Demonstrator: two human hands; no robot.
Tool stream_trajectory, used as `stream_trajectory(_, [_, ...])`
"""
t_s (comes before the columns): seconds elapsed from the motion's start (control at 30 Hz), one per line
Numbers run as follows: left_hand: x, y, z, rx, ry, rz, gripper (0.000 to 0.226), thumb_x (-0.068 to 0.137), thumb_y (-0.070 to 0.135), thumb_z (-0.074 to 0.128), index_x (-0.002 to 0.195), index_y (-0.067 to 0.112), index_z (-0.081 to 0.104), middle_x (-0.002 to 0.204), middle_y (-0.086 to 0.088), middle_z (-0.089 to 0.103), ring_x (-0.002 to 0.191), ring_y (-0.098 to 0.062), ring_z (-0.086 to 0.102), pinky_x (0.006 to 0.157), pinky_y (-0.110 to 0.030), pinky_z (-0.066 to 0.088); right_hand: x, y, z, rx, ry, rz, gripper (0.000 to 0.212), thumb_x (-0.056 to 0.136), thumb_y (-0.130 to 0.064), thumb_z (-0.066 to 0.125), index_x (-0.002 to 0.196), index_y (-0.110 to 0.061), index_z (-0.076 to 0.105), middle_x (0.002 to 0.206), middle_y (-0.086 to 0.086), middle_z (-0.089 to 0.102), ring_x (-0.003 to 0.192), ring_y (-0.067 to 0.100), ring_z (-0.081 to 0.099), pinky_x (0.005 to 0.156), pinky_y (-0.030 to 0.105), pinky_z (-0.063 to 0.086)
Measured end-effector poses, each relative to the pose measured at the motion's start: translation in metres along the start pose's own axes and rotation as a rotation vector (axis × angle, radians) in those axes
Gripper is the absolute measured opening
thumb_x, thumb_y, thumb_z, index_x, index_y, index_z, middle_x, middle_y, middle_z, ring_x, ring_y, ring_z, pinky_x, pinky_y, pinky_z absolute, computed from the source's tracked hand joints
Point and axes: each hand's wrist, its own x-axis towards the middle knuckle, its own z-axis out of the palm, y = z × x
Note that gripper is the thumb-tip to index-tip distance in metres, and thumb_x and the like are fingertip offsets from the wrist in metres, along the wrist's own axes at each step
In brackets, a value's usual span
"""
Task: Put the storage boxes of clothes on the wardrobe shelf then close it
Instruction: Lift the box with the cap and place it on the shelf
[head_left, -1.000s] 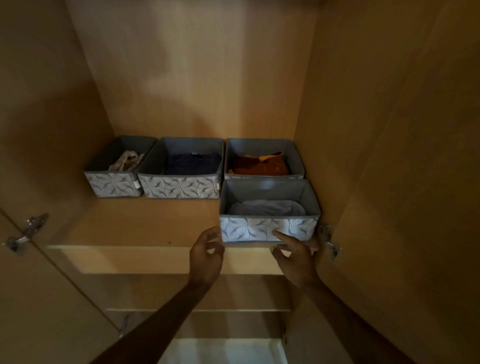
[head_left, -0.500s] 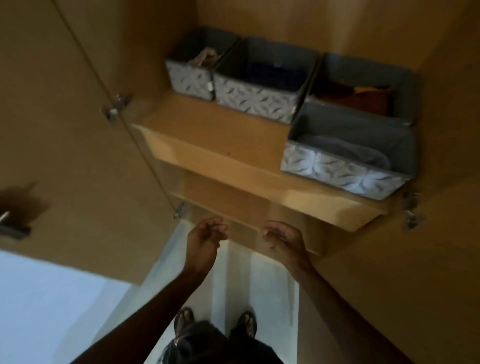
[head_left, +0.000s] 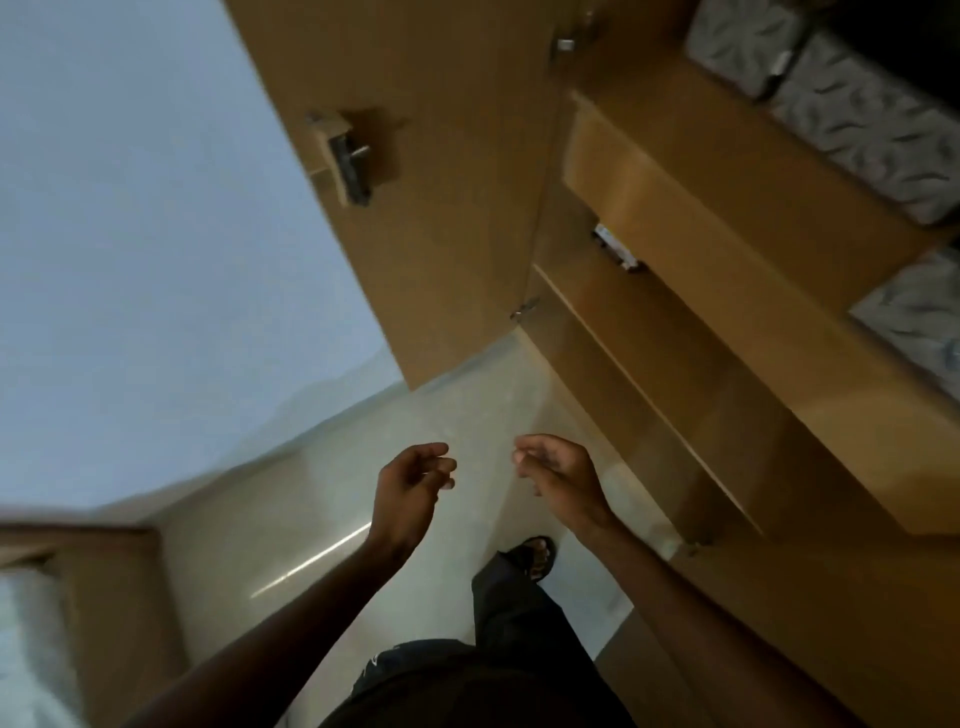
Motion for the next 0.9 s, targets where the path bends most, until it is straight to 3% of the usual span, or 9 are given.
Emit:
stream_trajectory(0.13, [-0.043,-0.043,-0.061,-0.078,0.13,-0.012,0.024,0.089,0.005,0.059,0.109,0.017,0.066,0.097,-0.003,0.074,0.081,-0.02,0.071,0.067,-0.028,0.049,-0.025,0.003,0.06,-0.096,-0.112,-0.015,0.019,0.087,-0.016,0.066,0.105,-0.014,0.071,0.089,0.0,0.072,0.084,0.012,0.068,0.063,0.014,0.047])
stream_trajectory(0.33, [-0.135,-0.121,-0.167,-0.175,0.385,-0.012,0.023,0.091,0.011,0.061,0.113,0.017,0.065,0.1,-0.001,0.074,0.084,-0.017,0.071,0.071,-0.025,0.051,-0.079,0.007,0.174,-0.19,-0.315,-0.065,0.02,0.086,-0.013,0.066,0.106,-0.014,0.071,0.096,0.001,0.074,0.082,0.009,0.07,0.064,0.014,0.05])
stream_trajectory(0.47, [-0.202,-0.177,-0.239,-0.275,0.584,-0.078,0.023,0.093,0.009,0.057,0.114,0.016,0.064,0.101,-0.002,0.073,0.088,-0.019,0.069,0.074,-0.03,0.051,-0.122,0.016,0.258,-0.263,-0.485,-0.084,0.016,0.086,-0.014,0.067,0.101,-0.018,0.072,0.09,0.005,0.075,0.085,0.024,0.07,0.063,0.025,0.053])
stream_trajectory(0.57, [-0.236,-0.212,-0.275,-0.378,0.755,-0.165,0.022,0.092,0.008,0.059,0.112,0.014,0.065,0.1,-0.006,0.073,0.085,-0.018,0.069,0.068,-0.022,0.051,-0.143,0.022,0.311,-0.365,-0.631,-0.102,0.018,0.086,-0.014,0.066,0.102,-0.018,0.072,0.091,0.0,0.074,0.087,0.017,0.07,0.067,0.022,0.052])
stream_trajectory(0.7, [-0.261,-0.248,-0.307,-0.463,0.948,-0.266,0.019,0.092,0.011,0.061,0.111,0.012,0.065,0.098,-0.003,0.071,0.081,-0.014,0.068,0.058,-0.015,0.05,-0.156,0.033,0.38,-0.472,-0.813,-0.091,0.018,0.088,-0.016,0.065,0.105,-0.017,0.071,0.096,0.0,0.073,0.09,0.012,0.069,0.066,0.017,0.051])
stream_trajectory(0.83, [-0.251,-0.296,-0.339,-0.483,1.038,-0.401,0.019,0.092,0.012,0.062,0.11,0.014,0.065,0.097,-0.002,0.071,0.079,-0.015,0.067,0.067,-0.024,0.052,-0.142,0.066,0.455,-0.589,-0.936,-0.067,0.018,0.088,-0.02,0.064,0.105,-0.017,0.071,0.095,-0.001,0.072,0.091,0.011,0.068,0.07,0.02,0.05])
stream_trajectory(0.9, [-0.232,-0.325,-0.355,-0.488,1.049,-0.468,0.018,0.092,0.011,0.061,0.109,0.016,0.064,0.094,-0.004,0.071,0.079,-0.015,0.066,0.065,-0.02,0.048,-0.128,0.093,0.492,-0.63,-0.966,-0.046,0.017,0.088,-0.019,0.064,0.104,-0.018,0.071,0.094,-0.001,0.072,0.089,0.012,0.068,0.07,0.022,0.05])
